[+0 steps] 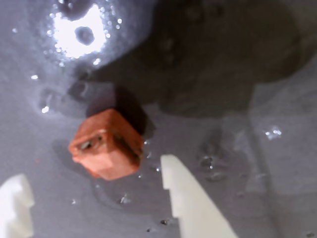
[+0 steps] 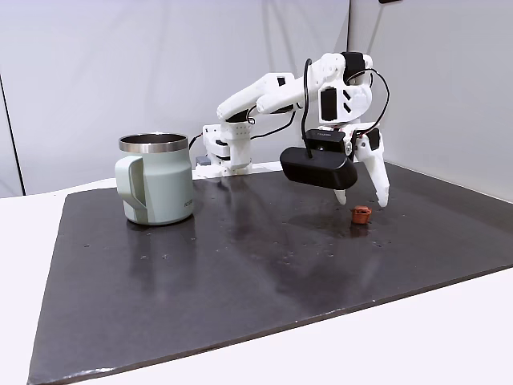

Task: Grasp a cube and put it in the cup.

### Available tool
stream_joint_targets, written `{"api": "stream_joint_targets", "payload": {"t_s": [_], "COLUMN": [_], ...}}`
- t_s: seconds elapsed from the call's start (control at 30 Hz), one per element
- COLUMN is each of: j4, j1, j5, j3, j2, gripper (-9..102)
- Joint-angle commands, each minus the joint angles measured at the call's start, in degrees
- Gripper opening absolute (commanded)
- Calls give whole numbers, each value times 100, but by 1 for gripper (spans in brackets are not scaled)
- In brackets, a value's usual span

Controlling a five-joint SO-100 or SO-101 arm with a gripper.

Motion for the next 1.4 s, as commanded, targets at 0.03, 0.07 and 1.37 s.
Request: {"api": "stream_joint_targets", "payload": {"t_s": [0.03, 0.07, 1.37], "j4": [26, 26, -9], "j1": [-18, -18, -35], "j5": [-44, -44, 9], "j3": [-404, -439, -782], "j2": [-35, -88, -668], "gripper": [29, 29, 7]}}
